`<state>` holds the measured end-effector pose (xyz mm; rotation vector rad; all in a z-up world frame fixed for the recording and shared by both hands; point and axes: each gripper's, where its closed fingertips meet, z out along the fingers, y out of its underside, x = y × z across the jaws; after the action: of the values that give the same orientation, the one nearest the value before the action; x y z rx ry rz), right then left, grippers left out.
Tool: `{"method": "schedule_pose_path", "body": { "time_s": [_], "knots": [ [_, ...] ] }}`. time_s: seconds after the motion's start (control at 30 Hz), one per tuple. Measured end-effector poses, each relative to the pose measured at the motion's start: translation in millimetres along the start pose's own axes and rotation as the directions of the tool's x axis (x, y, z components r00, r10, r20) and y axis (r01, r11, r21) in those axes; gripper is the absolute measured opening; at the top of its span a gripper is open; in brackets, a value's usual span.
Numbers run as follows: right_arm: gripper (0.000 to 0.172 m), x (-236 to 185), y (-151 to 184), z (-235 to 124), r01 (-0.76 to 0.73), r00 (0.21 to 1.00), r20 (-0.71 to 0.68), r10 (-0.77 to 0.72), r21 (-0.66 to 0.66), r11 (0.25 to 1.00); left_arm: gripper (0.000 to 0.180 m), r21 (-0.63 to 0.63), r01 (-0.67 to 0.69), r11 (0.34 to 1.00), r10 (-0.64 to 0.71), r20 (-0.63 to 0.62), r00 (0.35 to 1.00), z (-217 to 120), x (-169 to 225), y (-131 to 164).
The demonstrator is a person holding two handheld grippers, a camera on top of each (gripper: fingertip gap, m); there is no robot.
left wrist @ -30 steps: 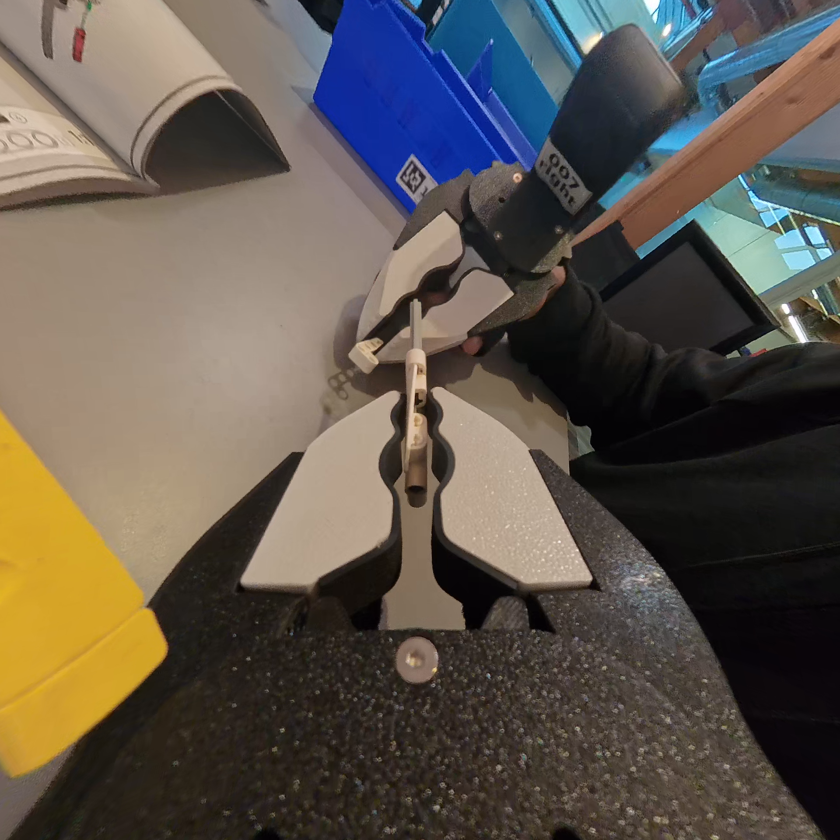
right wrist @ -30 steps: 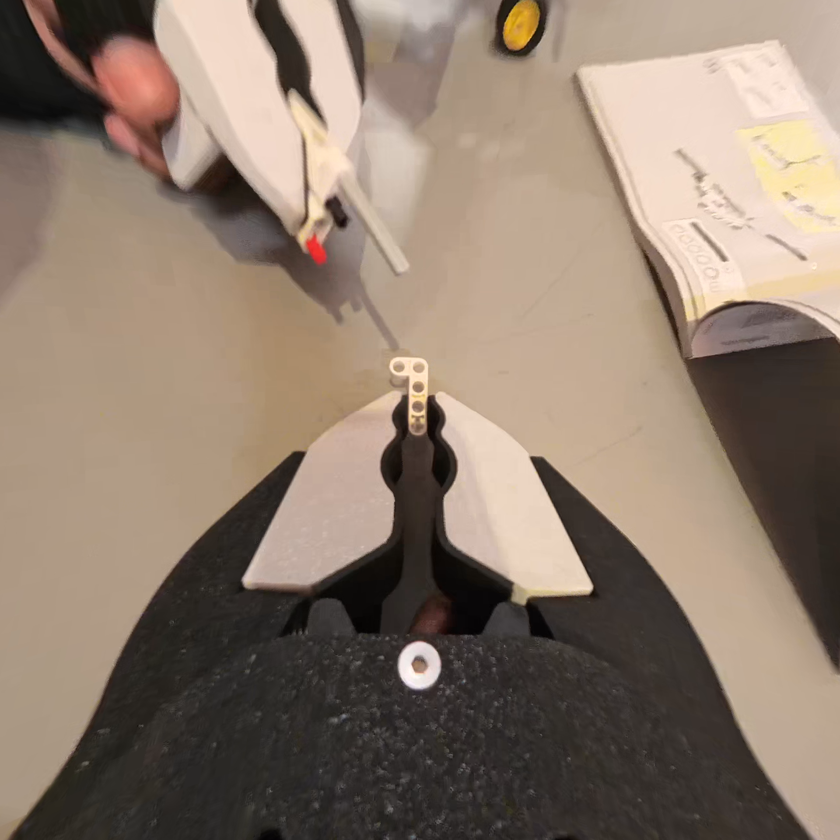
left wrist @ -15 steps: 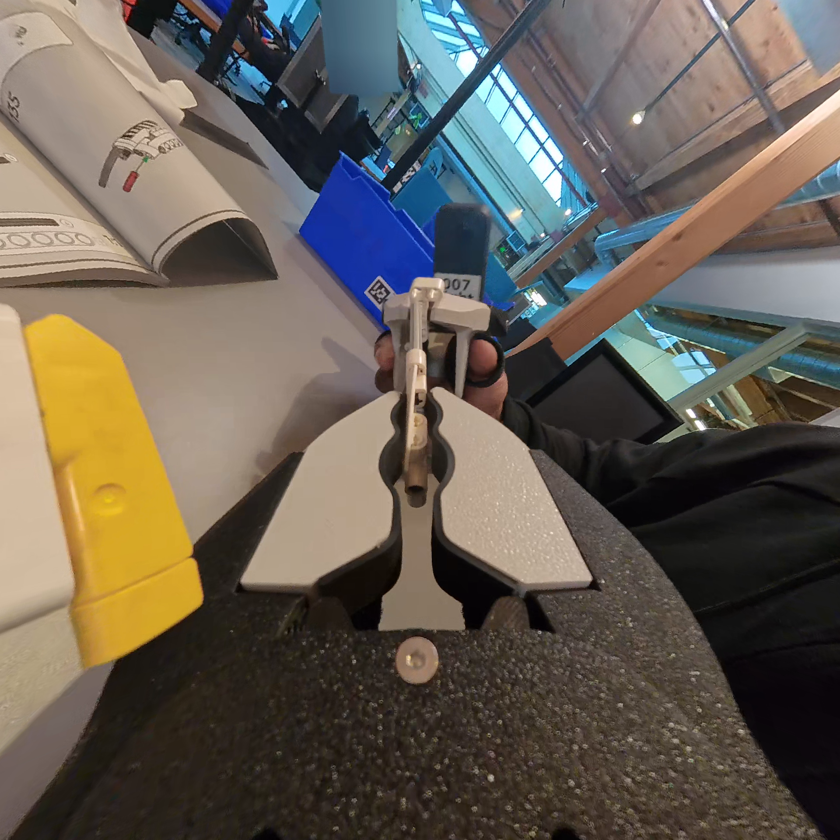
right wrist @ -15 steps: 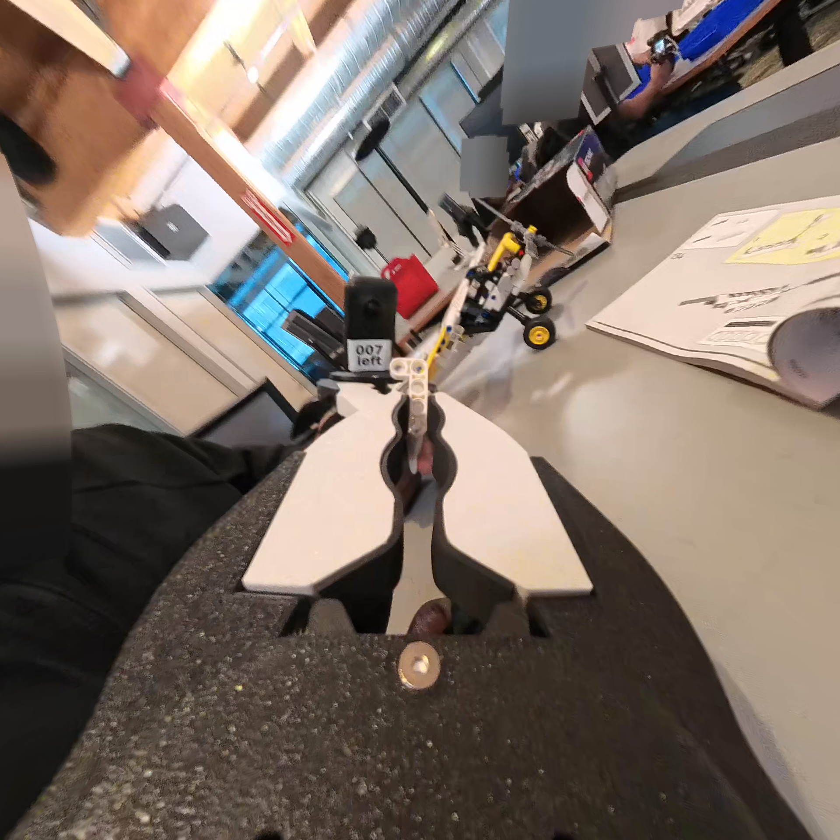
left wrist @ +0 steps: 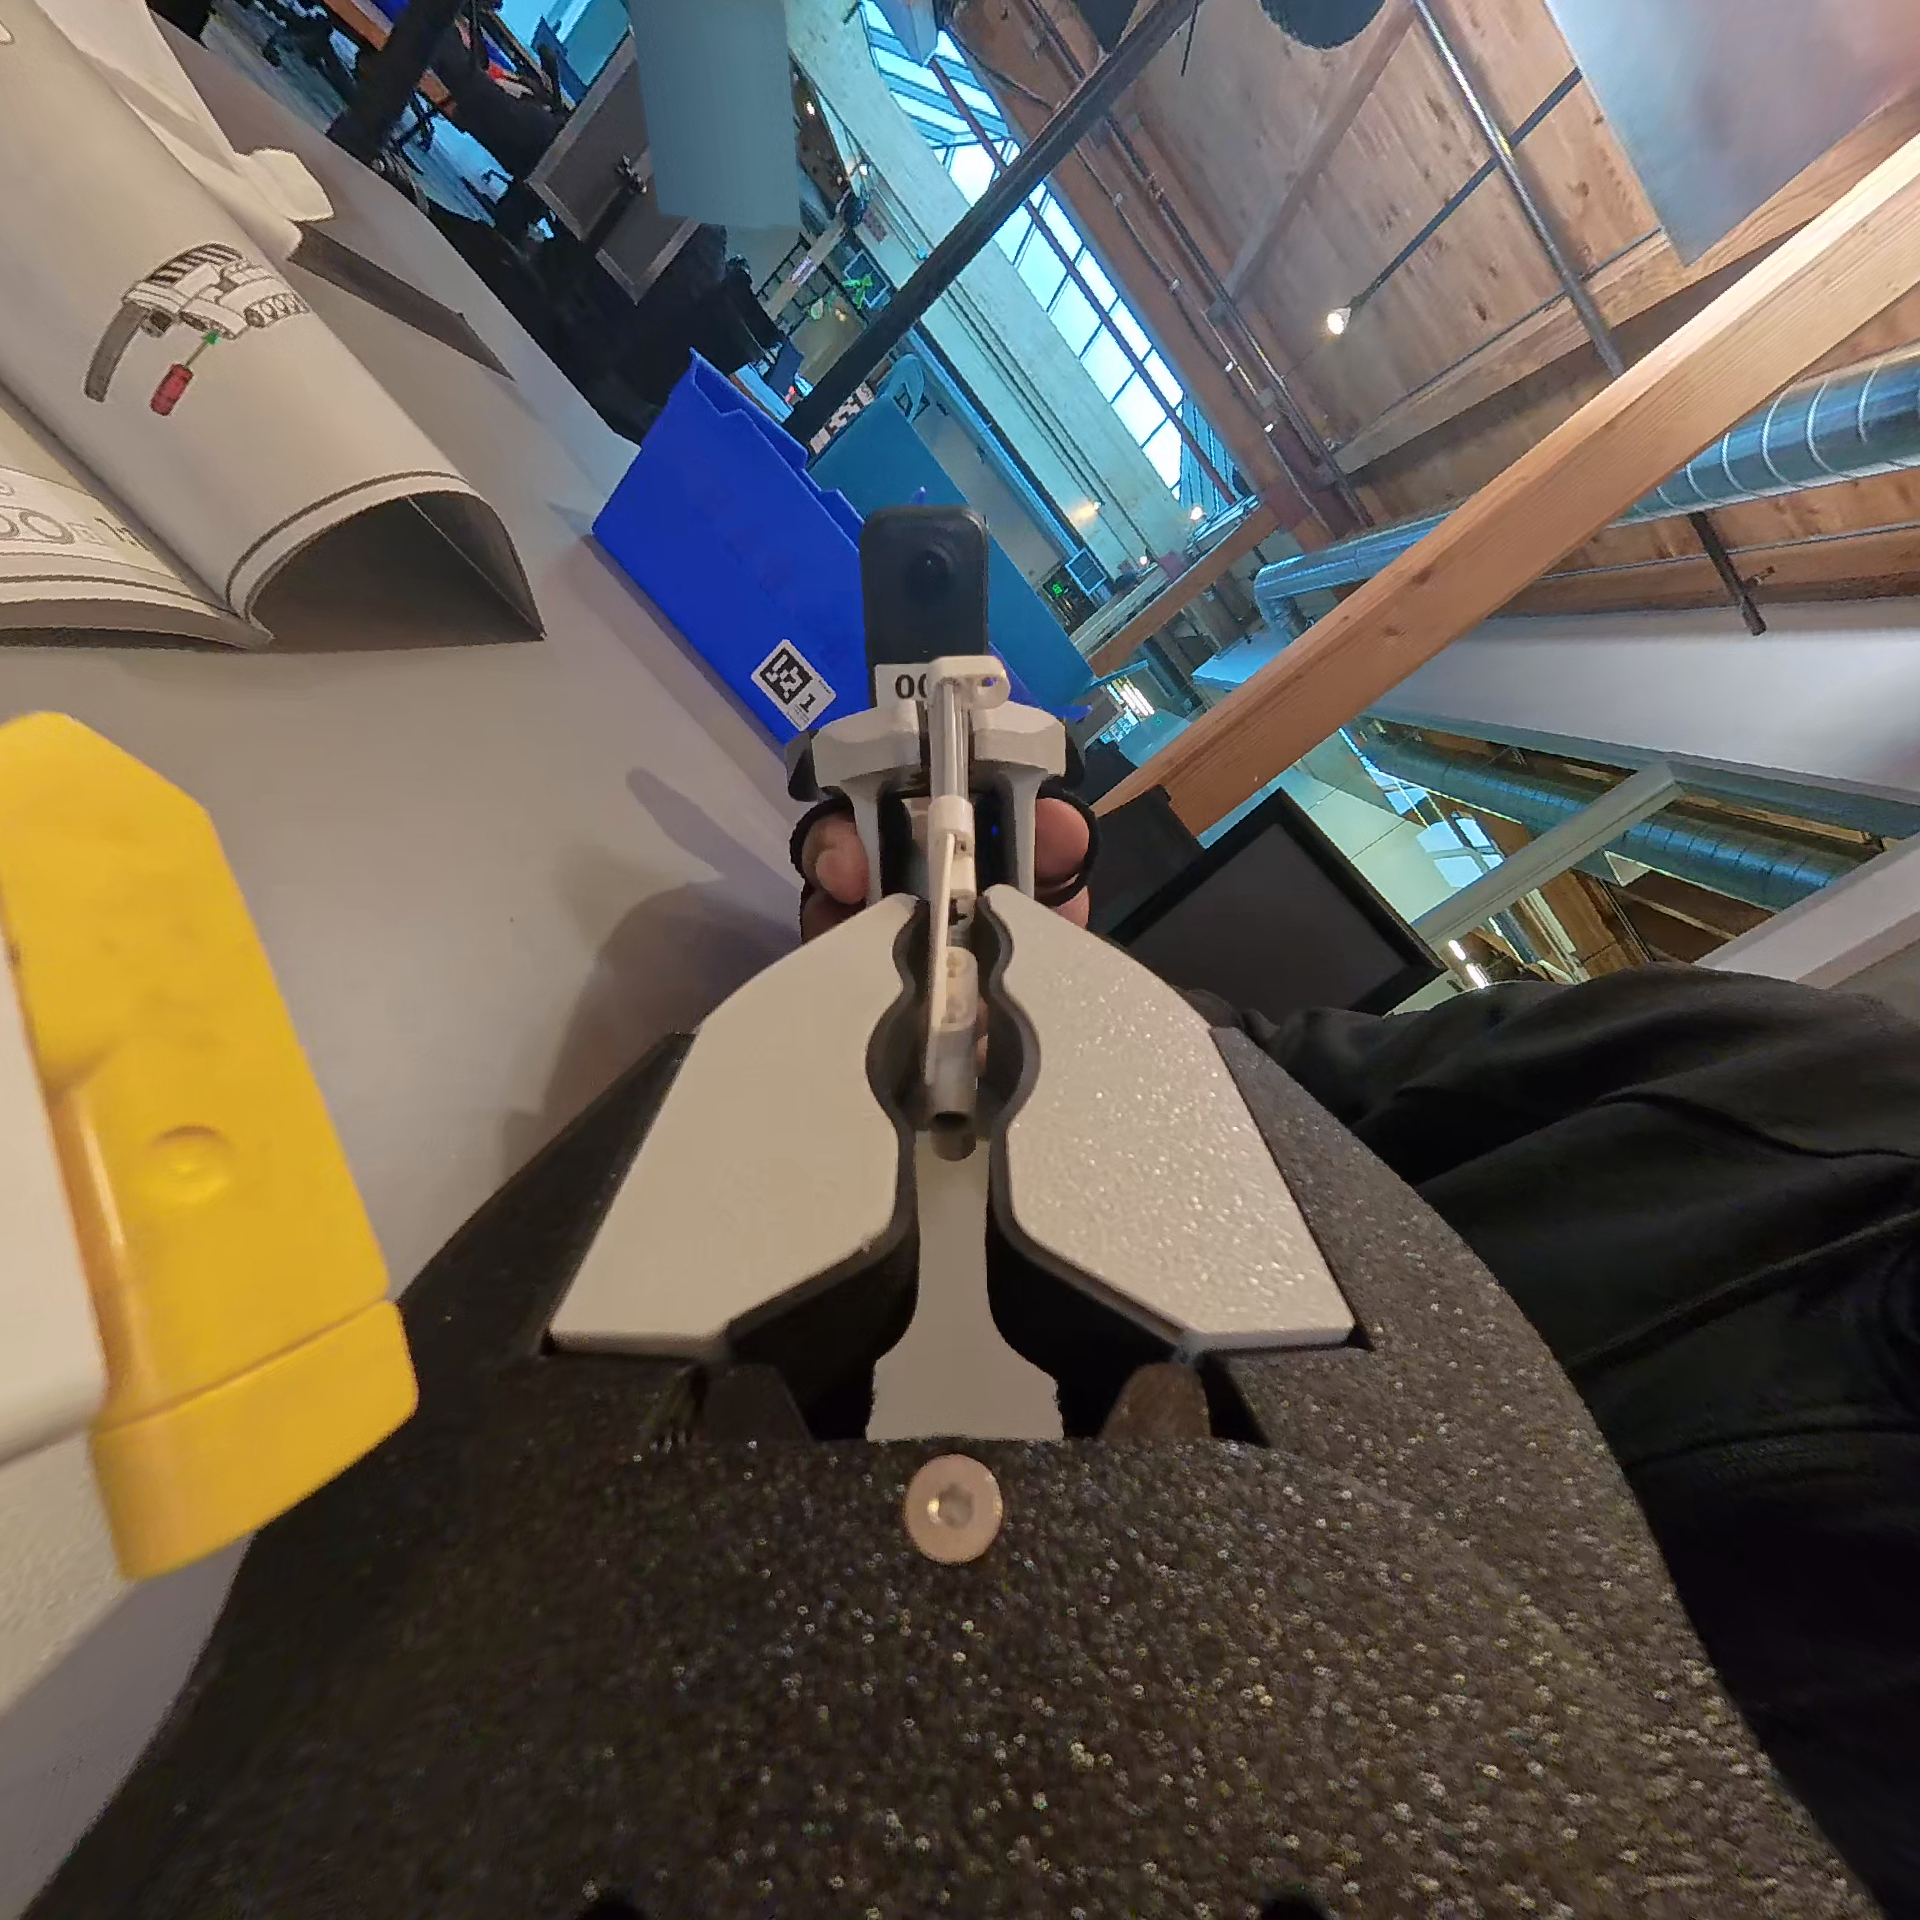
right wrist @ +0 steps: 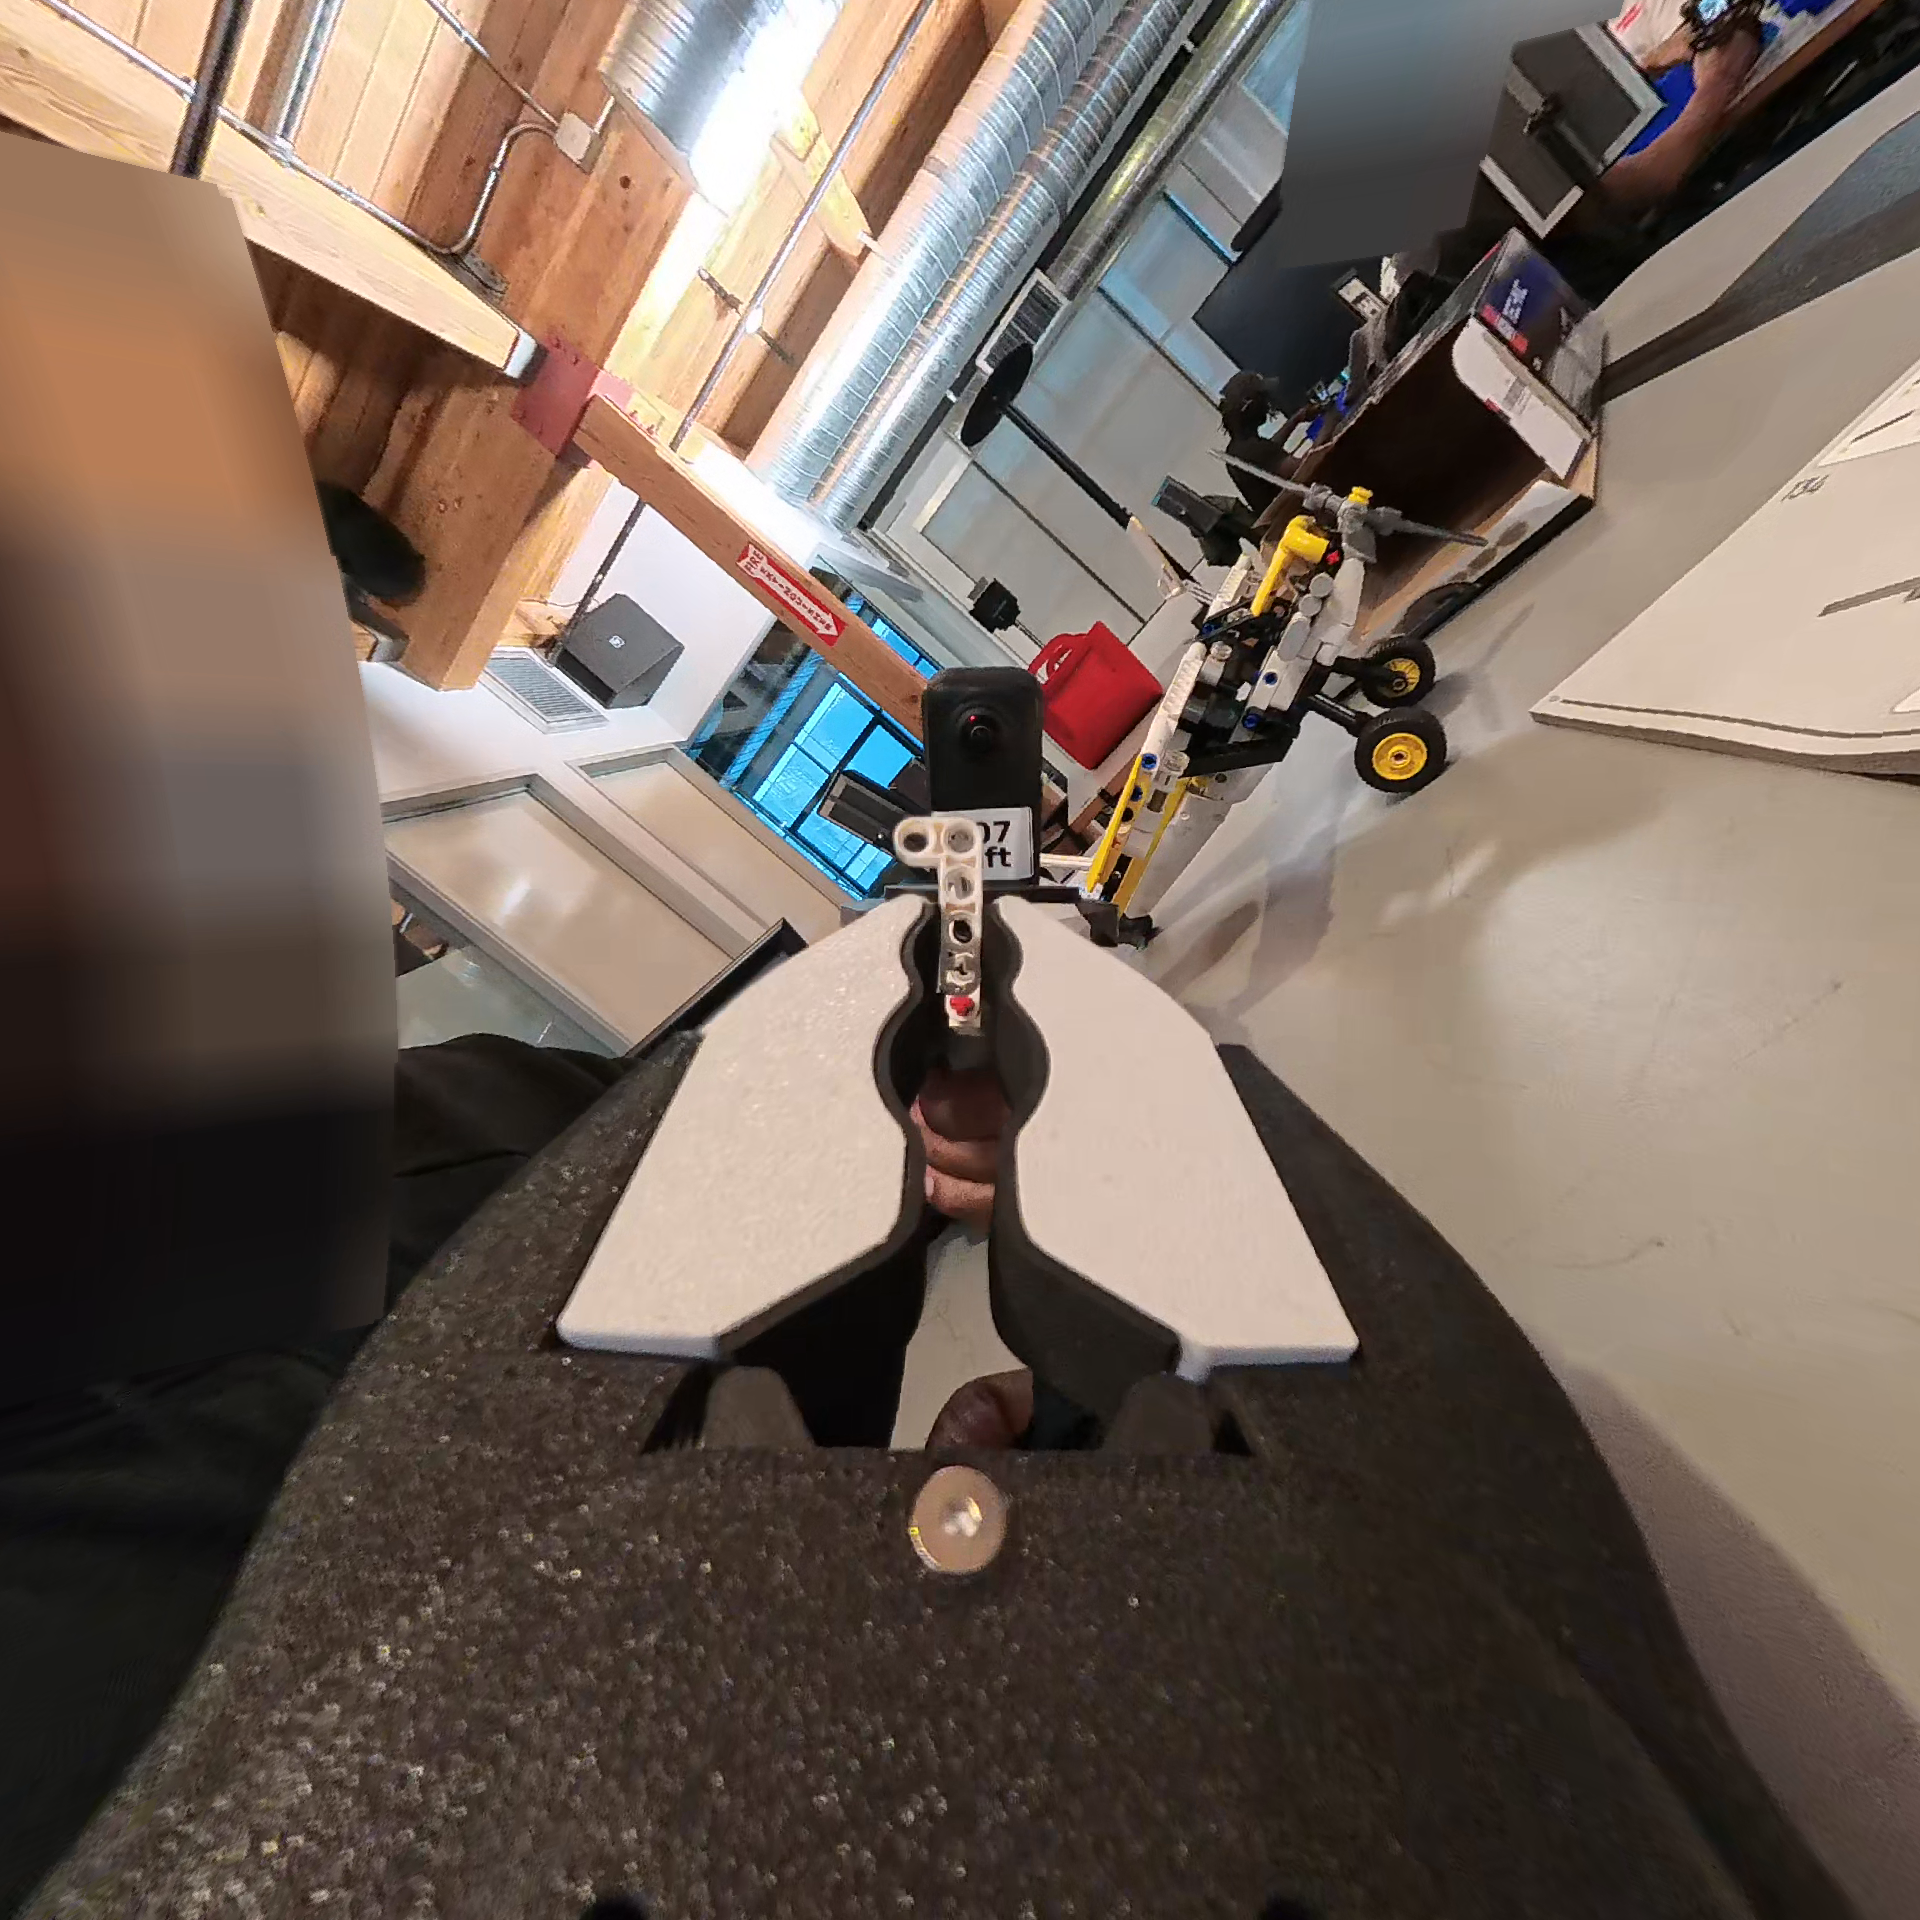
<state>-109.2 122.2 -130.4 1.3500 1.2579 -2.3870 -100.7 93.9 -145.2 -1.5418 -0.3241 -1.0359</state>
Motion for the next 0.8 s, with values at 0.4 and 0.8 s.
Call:
{"method": "schedule_pose_path", "body": {
  "time_s": [0.4,0.8],
  "knots": [
    [0.007,10,18,-11,0.079,0.988,-0.113,-0.109,-0.245,0.966,0.008,-0.183,0.008,0.983,0.001,0.046,0.999,1,-7,21],
    [0.007,-3,40,-29,0.102,0.982,-0.094,-0.163,-0.461,0.881,0.008,-0.364,-0.157,0.918,0.170,0.004,0.985,4,0,48]
  ]
}}
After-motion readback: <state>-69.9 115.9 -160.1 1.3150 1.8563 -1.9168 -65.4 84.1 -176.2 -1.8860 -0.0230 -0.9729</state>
